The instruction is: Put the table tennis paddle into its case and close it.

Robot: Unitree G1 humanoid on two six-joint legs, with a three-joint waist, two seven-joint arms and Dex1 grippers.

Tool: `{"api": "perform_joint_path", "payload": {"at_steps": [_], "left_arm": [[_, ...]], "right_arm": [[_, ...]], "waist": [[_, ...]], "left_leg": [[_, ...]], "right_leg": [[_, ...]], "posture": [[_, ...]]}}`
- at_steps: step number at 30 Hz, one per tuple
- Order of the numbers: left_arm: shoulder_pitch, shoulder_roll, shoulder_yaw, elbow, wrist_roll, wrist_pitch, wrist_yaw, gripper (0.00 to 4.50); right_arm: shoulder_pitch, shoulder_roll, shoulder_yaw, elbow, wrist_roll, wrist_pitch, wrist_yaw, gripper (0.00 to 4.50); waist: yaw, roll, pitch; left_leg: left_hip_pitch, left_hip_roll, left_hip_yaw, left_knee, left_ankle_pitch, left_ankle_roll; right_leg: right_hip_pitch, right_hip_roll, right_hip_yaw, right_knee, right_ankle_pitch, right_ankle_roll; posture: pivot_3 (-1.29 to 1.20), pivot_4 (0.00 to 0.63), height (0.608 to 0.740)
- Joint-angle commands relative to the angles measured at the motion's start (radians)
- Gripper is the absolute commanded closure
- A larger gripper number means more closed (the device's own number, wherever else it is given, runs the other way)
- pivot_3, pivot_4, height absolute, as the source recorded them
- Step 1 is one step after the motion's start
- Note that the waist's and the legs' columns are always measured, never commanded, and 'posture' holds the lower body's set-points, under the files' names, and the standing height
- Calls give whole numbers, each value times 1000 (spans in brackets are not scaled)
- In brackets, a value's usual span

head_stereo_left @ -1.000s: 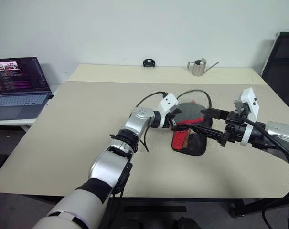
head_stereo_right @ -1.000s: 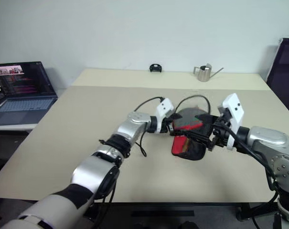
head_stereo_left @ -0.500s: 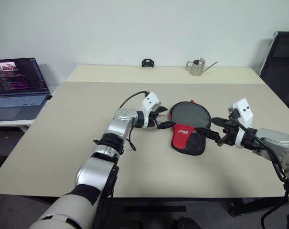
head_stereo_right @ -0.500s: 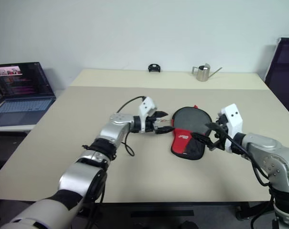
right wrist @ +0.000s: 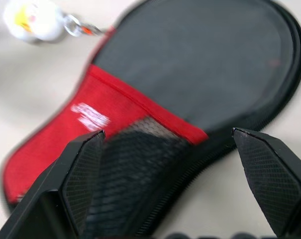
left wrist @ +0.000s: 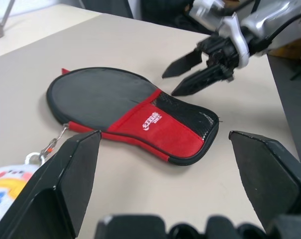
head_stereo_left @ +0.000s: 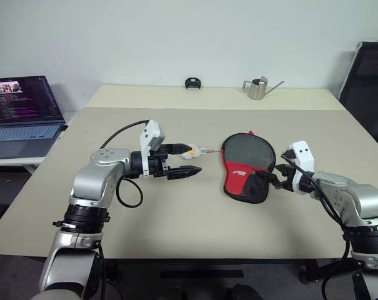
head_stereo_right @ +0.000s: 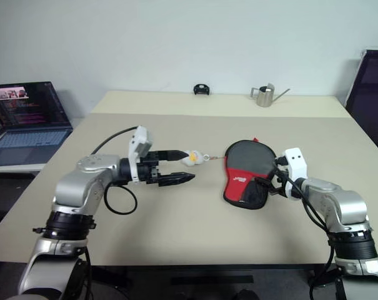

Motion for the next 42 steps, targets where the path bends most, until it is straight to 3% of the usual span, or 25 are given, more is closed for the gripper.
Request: {"api": "perform_joint_path", "payload": {"at_steps": [1, 11, 21, 25, 37, 42], "left_arm": [[-4, 21, 24, -46, -23, 3, 25, 0], [-3, 22, 12, -48, -28, -1, 55, 0], [-6, 21, 6, -46, -26, -6, 68, 0], [2, 32, 9, -54, -24, -4, 69, 0], [106, 100, 26, -131, -37, 21, 78, 0], [166, 138, 30, -184, -61, 52, 72, 0]], "right_arm": [[-23, 10, 11, 49, -43, -55, 24, 10], [-46, 47, 22, 157, -114, -104, 51, 10], [-82, 133, 0, 240, -112, -37, 34, 10], [-87, 152, 16, 257, -129, -24, 27, 901], [-25, 198, 85, 169, -164, 5, 39, 4458], [-32, 204, 131, 131, -178, -5, 82, 4484]], "waist": [[0, 0, 0], [-1, 0, 0], [-9, -1, -1], [-10, -1, -1], [-11, -1, -2], [-14, -2, -3]], "left_leg": [[0, 0, 0, 0, 0, 0], [0, 0, 0, 0, 0, 0], [2, 0, 1, 0, 0, 0], [3, 1, 1, 0, 0, 0], [3, 2, 1, 0, 0, 0], [4, 2, 1, -1, 0, 0]], "right_leg": [[0, 0, 0, 0, 0, 0], [0, 0, 0, 0, 0, 0], [1, 0, 1, 1, 0, 0], [1, 1, 1, 2, 1, -1], [1, 2, 2, 1, 1, -1], [1, 2, 2, 2, 1, -1]], "posture": [[0, 150, 740], [0, 150, 740], [0, 150, 740], [0, 150, 740], [0, 150, 740], [0, 150, 740]]}}
